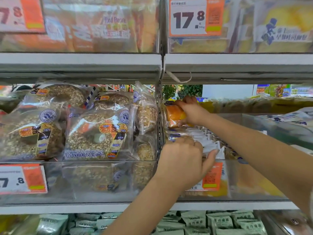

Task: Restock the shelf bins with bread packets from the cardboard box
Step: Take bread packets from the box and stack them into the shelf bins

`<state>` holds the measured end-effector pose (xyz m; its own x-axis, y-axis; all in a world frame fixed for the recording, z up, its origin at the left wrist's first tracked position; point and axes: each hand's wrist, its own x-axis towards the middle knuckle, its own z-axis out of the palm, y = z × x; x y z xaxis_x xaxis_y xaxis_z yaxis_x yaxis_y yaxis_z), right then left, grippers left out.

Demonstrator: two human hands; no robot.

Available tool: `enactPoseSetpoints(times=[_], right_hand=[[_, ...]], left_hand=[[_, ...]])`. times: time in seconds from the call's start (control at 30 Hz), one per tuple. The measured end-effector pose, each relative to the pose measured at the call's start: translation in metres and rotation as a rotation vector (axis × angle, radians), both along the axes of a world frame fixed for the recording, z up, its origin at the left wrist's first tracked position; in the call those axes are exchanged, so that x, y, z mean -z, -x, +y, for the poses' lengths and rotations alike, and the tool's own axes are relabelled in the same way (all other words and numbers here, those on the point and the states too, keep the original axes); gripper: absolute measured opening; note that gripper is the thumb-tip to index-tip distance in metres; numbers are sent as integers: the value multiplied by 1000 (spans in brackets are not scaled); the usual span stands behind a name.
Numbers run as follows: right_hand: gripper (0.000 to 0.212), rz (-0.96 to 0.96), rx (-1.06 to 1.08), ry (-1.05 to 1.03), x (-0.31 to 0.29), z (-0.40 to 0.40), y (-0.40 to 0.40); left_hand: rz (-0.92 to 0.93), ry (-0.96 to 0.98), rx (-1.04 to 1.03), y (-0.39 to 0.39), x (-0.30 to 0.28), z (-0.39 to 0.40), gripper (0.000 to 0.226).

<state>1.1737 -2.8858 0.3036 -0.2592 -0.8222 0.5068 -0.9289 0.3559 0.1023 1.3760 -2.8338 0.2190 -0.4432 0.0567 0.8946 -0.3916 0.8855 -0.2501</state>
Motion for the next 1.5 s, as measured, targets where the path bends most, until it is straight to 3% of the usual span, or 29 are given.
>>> enactPoseSetpoints(times=[0.33,0.47,0.6,0.7,0.77,0.9,0.97,1.07,1.2,1.33,1.4,1.5], right_hand=[[111,-129,3,2,-4,27,7],[92,-215,30,52,-6,65,-8],[62,-369,-49,336,6,131,-48],[35,-161,-71,588,47,192,-91],[24,-100,-96,715,91,227,-118],[17,-126,-28,705,214,281,-168],[19,-226,3,599,283,304,-194],[23,-307,-10,282,373,322,-225],[35,-423,4,-400,448,325,-253],[52,-722,152,-971,516,330,-269],[60,-822,197,-1123,547,332,-278],[66,-910,354,-1069,581,325,-285]], left_hand=[[32,-19,-19,-2,-1,0,53],[22,2,-6,-3,-2,2,46],[27,171,-19,-15,11,9,15],[19,284,123,-36,49,31,20],[-14,259,214,-50,85,54,18],[-183,109,252,-77,179,100,13],[-257,18,260,-91,229,120,8],[-449,-173,226,-115,302,143,17],[-813,-547,19,-162,382,160,29],[-1087,-954,-211,-214,448,160,33],[-1148,-1169,-283,-229,468,156,29],[-1201,-1373,-273,-237,484,148,27]])
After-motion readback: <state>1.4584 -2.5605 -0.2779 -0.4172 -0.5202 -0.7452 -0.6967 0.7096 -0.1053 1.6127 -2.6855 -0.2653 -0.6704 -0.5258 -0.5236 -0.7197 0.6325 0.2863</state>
